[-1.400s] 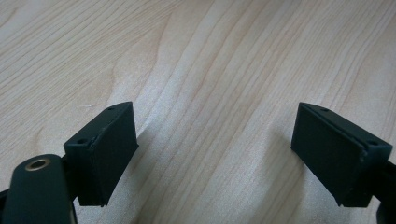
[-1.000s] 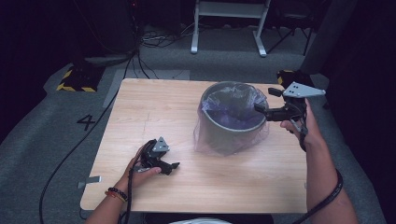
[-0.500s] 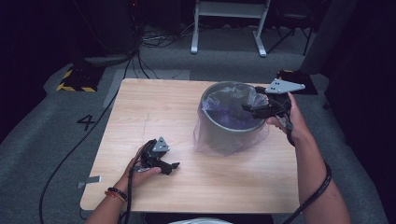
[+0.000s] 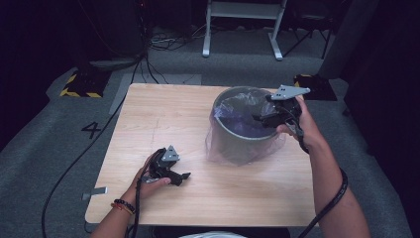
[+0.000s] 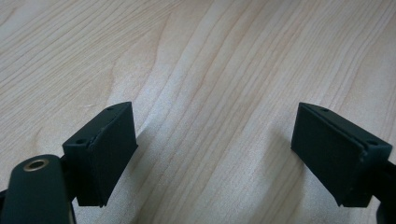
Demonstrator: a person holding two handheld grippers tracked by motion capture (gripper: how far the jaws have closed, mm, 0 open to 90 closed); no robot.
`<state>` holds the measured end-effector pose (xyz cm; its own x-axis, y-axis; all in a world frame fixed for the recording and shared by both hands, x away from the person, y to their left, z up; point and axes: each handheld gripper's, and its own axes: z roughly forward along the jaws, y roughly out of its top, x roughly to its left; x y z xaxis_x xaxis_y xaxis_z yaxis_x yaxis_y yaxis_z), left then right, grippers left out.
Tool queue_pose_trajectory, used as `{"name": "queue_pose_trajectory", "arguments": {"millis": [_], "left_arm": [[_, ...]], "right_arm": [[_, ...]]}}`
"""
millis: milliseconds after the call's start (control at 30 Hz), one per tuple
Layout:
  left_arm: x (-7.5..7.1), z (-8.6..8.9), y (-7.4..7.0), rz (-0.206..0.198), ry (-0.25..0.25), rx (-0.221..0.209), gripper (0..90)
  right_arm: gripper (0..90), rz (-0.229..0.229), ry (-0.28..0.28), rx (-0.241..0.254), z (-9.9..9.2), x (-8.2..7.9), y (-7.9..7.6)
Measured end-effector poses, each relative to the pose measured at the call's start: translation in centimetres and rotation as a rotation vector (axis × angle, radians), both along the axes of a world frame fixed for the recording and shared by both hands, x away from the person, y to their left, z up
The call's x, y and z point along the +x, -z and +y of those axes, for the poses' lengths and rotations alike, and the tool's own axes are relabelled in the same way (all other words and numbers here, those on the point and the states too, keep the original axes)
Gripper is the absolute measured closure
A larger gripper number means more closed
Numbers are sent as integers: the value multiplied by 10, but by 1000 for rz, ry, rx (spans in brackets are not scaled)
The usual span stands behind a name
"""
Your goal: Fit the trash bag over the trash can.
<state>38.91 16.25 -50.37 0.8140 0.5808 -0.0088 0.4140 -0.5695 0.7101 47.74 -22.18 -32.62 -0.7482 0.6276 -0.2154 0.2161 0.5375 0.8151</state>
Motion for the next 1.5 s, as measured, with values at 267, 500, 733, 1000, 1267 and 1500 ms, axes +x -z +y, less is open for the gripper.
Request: {"name": "queue_pose_trajectory", "arguments": {"millis": [267, 500, 733, 1000, 1267, 1500], "left_arm": [[0, 0, 0, 0, 0, 0, 137], [0, 0, 0, 0, 0, 0, 138], [0, 0, 0, 0, 0, 0, 138], [0, 0, 0, 0, 0, 0, 138], [0, 0, 0, 0, 0, 0, 138], [0, 0, 0, 0, 0, 0, 138]], "right_arm": [[167, 65, -23, -49, 5, 6, 7], [166, 107, -20, -70, 8, 12, 7], [167, 144, 13, -129, 12, 17, 7], [192, 130, -18, -231, 20, 16, 7], [212, 149, -42, -247, 22, 15, 7], [193, 189, -51, -259, 24, 18, 7]]}}
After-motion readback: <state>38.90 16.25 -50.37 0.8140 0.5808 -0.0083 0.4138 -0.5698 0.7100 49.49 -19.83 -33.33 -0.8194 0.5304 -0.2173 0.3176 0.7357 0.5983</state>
